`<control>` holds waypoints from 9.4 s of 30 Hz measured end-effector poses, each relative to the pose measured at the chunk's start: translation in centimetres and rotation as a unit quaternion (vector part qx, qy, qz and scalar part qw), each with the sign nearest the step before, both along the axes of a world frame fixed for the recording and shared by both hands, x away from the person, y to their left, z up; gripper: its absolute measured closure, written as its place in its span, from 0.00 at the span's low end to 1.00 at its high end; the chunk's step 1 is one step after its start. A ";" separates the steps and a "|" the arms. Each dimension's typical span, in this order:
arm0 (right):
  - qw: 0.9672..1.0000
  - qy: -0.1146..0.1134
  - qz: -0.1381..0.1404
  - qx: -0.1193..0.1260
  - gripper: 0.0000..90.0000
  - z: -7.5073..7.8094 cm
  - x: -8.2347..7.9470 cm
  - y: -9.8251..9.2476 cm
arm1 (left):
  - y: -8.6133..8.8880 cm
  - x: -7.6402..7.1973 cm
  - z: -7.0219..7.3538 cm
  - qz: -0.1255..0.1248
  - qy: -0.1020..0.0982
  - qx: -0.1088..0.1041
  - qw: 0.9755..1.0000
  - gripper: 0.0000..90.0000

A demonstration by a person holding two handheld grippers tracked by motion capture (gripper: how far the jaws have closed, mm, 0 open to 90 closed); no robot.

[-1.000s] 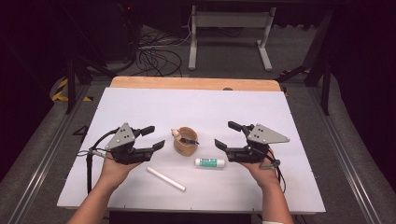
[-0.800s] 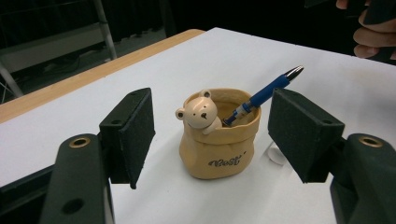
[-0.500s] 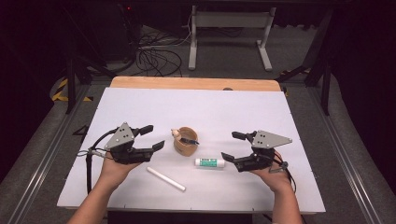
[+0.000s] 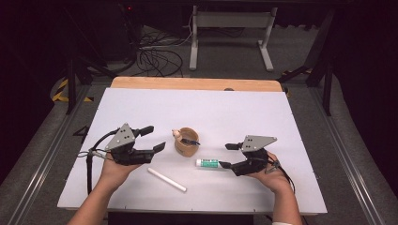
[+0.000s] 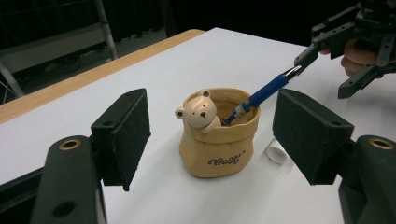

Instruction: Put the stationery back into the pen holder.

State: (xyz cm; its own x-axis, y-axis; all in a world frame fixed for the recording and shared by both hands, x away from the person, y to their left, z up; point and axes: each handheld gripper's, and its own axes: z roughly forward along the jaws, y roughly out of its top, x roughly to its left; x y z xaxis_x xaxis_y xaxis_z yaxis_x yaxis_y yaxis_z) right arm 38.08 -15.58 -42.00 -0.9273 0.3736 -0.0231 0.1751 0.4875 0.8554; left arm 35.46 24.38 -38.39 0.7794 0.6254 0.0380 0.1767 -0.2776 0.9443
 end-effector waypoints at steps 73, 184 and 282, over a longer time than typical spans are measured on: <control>0.996 0.009 0.070 -0.061 0.73 -1.1 -0.4 2.6 | -0.9 -0.1 -0.6 -0.038 0.002 0.023 0.999 0.33; 0.967 -0.124 -0.130 0.183 0.11 4.8 -2.3 1.9 | -5.6 -0.3 -0.3 -0.025 -0.075 0.018 0.997 0.73; 0.962 -0.139 -0.135 0.194 0.13 4.9 -2.4 1.3 | -7.7 7.0 -5.5 0.000 -0.013 -0.075 0.997 0.68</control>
State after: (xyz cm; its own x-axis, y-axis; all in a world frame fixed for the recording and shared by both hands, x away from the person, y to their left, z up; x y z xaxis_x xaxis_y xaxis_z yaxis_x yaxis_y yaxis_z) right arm 35.70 -14.33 -37.13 -0.7737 0.6301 -0.0662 -0.0106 0.0917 0.9957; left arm 42.45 16.71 -43.88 0.7790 0.6260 -0.0355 0.1521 -0.1338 0.9793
